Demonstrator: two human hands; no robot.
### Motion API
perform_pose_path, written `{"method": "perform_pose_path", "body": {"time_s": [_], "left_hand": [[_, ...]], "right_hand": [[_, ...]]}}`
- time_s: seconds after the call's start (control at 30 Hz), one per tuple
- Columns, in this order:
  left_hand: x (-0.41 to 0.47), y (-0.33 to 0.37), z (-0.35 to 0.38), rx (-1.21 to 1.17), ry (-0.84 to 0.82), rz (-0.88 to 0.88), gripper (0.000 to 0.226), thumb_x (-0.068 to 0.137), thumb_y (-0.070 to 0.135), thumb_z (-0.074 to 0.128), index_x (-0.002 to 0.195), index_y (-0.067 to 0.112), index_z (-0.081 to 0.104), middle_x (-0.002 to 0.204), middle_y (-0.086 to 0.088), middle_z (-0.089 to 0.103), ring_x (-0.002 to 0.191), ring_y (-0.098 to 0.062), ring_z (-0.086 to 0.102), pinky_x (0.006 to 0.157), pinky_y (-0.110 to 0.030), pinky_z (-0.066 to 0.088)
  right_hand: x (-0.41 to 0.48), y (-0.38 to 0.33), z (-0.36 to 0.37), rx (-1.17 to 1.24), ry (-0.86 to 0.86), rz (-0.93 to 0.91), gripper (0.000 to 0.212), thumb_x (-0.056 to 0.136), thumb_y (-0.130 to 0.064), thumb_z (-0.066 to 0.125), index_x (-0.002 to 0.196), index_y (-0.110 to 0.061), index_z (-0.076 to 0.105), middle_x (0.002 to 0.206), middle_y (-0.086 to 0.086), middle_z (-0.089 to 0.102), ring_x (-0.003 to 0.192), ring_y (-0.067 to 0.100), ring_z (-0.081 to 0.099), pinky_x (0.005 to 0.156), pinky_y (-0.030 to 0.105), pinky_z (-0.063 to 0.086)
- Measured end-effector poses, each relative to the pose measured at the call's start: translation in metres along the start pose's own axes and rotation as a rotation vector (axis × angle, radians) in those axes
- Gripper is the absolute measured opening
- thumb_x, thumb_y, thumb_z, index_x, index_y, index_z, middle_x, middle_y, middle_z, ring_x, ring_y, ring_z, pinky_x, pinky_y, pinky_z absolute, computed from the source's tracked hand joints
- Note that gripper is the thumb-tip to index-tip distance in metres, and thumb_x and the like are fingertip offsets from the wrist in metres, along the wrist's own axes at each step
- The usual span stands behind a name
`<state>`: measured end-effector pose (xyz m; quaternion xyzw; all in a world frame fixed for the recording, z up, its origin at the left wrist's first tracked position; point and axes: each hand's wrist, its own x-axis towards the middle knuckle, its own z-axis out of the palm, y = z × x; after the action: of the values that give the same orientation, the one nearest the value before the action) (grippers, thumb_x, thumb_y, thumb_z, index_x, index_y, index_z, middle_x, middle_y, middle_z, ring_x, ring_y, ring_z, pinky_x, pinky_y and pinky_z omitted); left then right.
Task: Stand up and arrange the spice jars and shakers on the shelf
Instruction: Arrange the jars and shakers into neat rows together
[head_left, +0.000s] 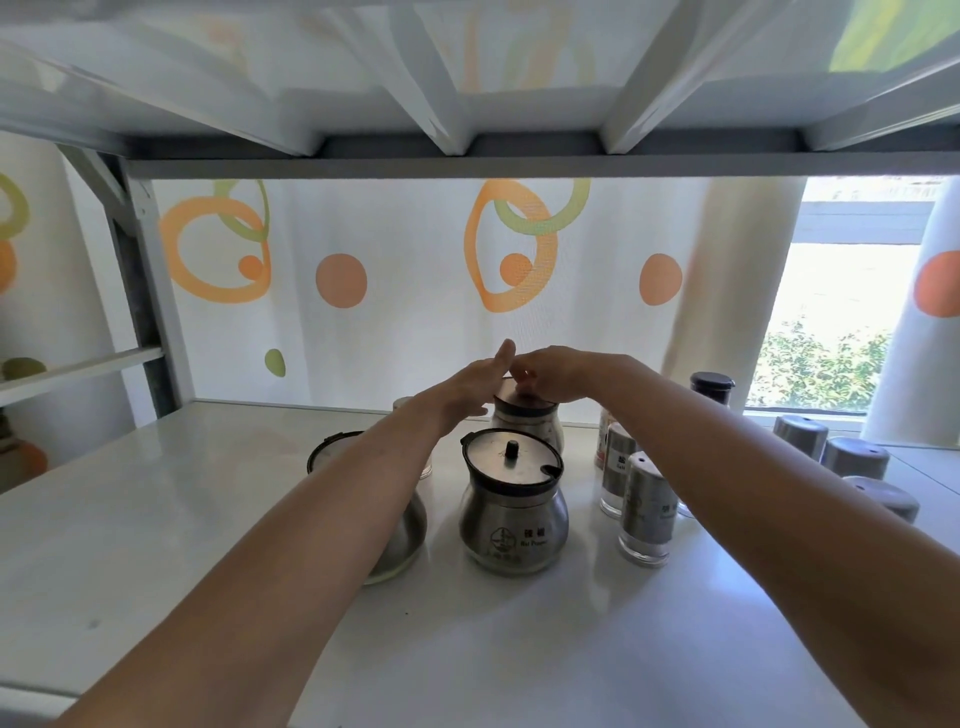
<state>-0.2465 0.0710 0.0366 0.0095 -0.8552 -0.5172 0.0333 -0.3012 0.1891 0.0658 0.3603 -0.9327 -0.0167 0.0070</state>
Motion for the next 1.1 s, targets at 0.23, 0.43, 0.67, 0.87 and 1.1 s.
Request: {"method": "perform_pose_path", "body": {"time_s": [0.23, 0.43, 0.67, 0.87, 1.1], "left_hand": [[0.012, -0.006, -0.004, -0.06, 0.009, -0.002, 0.068, 0.097, 0.057, 0.015, 0.127, 0.011, 0.055, 0.127, -0.006, 0.056, 0.125, -0.019, 0.046, 0.109, -0.034, 0.034], [0.017, -0.009, -0.004, -0.079, 0.008, -0.014, 0.057, 0.099, 0.053, 0.015, 0.088, 0.017, 0.058, 0.095, -0.004, 0.055, 0.096, -0.013, 0.052, 0.098, -0.027, 0.039], [0.006, 0.008, -0.006, 0.002, 0.108, -0.005, 0.067, 0.099, 0.051, 0.017, 0.141, 0.004, 0.041, 0.146, -0.013, 0.042, 0.136, -0.024, 0.039, 0.116, -0.034, 0.026], [-0.006, 0.019, -0.058, 0.107, 0.212, 0.077, 0.069, 0.101, 0.046, 0.012, 0.129, 0.002, 0.056, 0.138, -0.015, 0.052, 0.11, -0.02, 0.047, 0.097, -0.03, 0.03], [-0.019, -0.024, -0.105, -0.005, 0.158, -0.108, 0.073, 0.095, 0.06, 0.012, 0.136, 0.009, 0.046, 0.143, -0.012, 0.047, 0.133, -0.027, 0.041, 0.11, -0.038, 0.029]], "right_hand": [[-0.002, -0.004, -0.001, 0.013, -0.003, 0.005, 0.016, 0.097, -0.018, 0.037, 0.106, -0.013, 0.048, 0.1, 0.004, 0.048, 0.094, 0.022, 0.045, 0.08, 0.033, 0.038], [-0.008, -0.011, 0.001, -0.002, 0.001, 0.008, 0.034, 0.098, -0.014, 0.034, 0.129, -0.011, 0.046, 0.122, 0.013, 0.056, 0.113, 0.029, 0.052, 0.094, 0.038, 0.042], [-0.011, -0.004, 0.002, -0.033, 0.03, 0.112, 0.029, 0.098, -0.035, 0.035, 0.114, -0.013, 0.044, 0.101, 0.007, 0.047, 0.093, 0.025, 0.045, 0.08, 0.035, 0.037], [-0.013, -0.016, -0.022, 0.028, 0.18, 0.1, 0.036, 0.092, -0.043, 0.047, 0.109, -0.012, 0.054, 0.115, 0.008, 0.059, 0.104, 0.024, 0.052, 0.084, 0.034, 0.041], [0.003, -0.063, -0.023, 0.275, 0.229, -0.152, 0.025, 0.085, -0.025, 0.065, 0.108, -0.017, 0.066, 0.11, 0.005, 0.069, 0.091, 0.012, 0.056, 0.094, 0.033, 0.047]]}}
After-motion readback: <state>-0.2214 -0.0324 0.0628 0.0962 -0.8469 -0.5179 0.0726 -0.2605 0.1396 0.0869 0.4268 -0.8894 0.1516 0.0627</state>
